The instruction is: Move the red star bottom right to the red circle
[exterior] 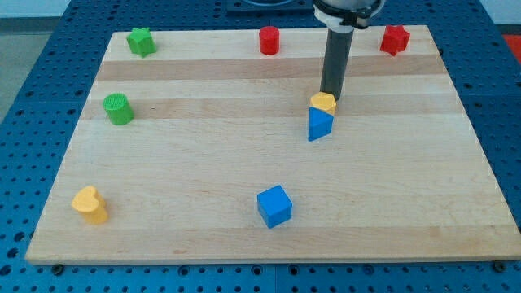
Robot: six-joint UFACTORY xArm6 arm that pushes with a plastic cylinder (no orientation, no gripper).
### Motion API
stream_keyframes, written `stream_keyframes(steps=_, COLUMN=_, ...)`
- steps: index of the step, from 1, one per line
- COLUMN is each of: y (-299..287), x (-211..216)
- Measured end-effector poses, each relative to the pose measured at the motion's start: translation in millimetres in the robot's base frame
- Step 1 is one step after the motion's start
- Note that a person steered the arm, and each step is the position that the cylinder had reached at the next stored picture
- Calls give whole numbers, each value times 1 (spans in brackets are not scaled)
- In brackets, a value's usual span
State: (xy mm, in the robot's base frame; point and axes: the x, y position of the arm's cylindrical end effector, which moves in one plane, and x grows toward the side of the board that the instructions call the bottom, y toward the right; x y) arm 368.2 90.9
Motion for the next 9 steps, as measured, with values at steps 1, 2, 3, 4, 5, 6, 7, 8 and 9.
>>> stream_keyframes(steps=1, y=-3, x=0)
stream_keyframes(steps=2, y=-1, x=0)
stream_keyframes(steps=3, y=34, x=0)
stream_keyframes(steps=4, y=93, x=-1)
stream_keyframes(steps=5, y=144, x=-17)
stream_keyframes(steps=6, y=182, x=-53)
stream_keyframes(steps=7, y=206, x=-111)
stream_keyframes(steps=8, y=214, x=-158)
stream_keyframes(steps=9, y=207, x=-177)
